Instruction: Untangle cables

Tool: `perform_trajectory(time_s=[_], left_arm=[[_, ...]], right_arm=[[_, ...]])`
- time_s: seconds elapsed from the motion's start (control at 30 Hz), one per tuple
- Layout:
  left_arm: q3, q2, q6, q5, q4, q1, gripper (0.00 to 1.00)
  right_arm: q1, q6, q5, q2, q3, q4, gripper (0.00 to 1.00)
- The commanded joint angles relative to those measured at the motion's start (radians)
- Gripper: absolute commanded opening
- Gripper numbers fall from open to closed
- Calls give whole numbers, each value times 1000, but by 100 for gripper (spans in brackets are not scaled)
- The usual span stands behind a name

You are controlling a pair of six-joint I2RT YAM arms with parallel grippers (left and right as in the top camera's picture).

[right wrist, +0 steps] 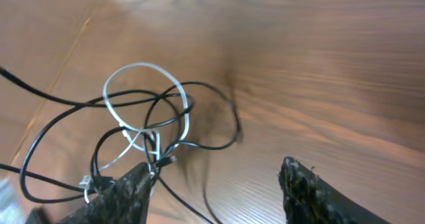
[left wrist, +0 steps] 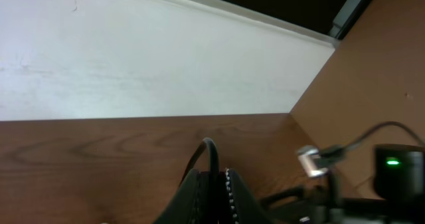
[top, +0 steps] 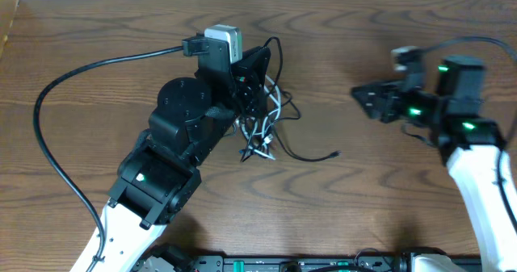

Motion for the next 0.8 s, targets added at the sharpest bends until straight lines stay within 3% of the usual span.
perform_trajectory(time_s=[0.0,0.37,0.77], left_arm=[[22,-14,-6,10,-5,-2,9],[22,-14,-5,23,-28,-2,10],[22,-14,-6,52,-28,-2,9]], right_arm=[[103,23,-13,64,3,51,59],[332,-40,-47,254,3,286,61],[388,-40,-40,364,3,408,63]])
